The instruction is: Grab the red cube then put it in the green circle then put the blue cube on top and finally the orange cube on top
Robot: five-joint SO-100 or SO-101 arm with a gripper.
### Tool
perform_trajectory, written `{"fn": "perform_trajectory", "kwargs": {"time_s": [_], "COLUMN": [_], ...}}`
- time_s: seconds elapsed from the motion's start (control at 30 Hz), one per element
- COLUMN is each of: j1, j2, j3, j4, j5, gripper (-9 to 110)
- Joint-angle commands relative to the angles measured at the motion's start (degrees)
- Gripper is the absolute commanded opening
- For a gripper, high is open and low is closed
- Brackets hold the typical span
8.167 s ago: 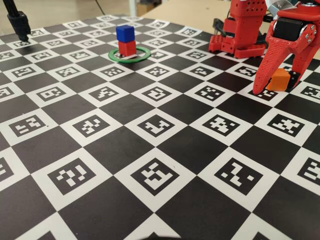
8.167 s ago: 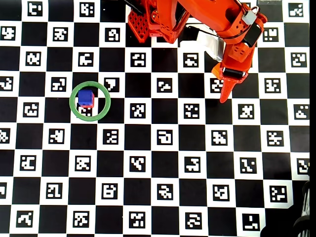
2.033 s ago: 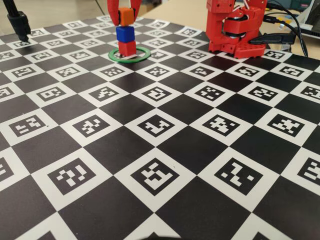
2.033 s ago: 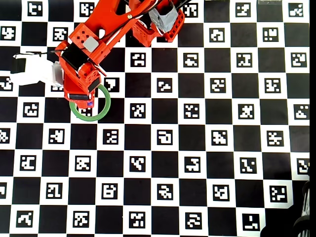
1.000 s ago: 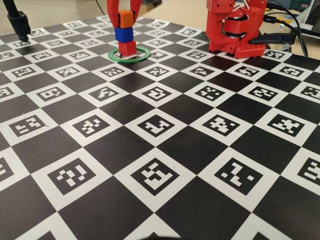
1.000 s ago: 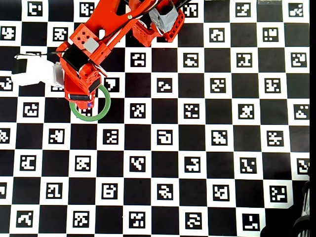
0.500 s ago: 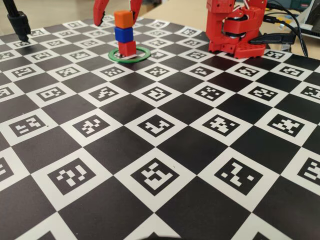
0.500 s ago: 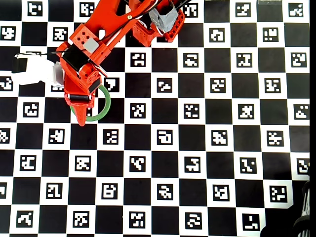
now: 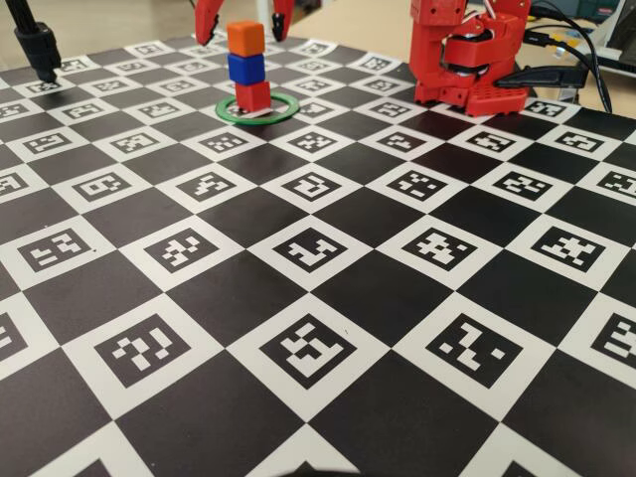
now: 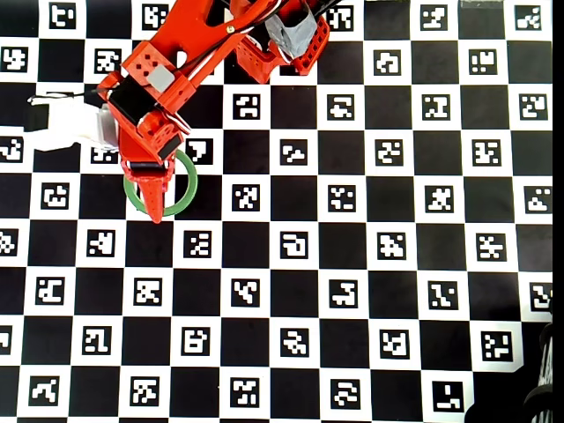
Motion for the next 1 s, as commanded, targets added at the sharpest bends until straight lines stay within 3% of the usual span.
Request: {"fn": "perform_trajectory", "kwargs": {"time_s": [0.0,0.3,0.7,0.97], "j1": [0.26,-3.60,-25.22,-36.12], "j2": [5.54,12.83,17.49,21.80], "j3": [-12.04,-18.98,-8.44,3.52], "j4": [6.68,14.33,9.76,-1.41], "j5": [0.00,7.47,38.85,44.12], "gripper": [56,54,23,5]}}
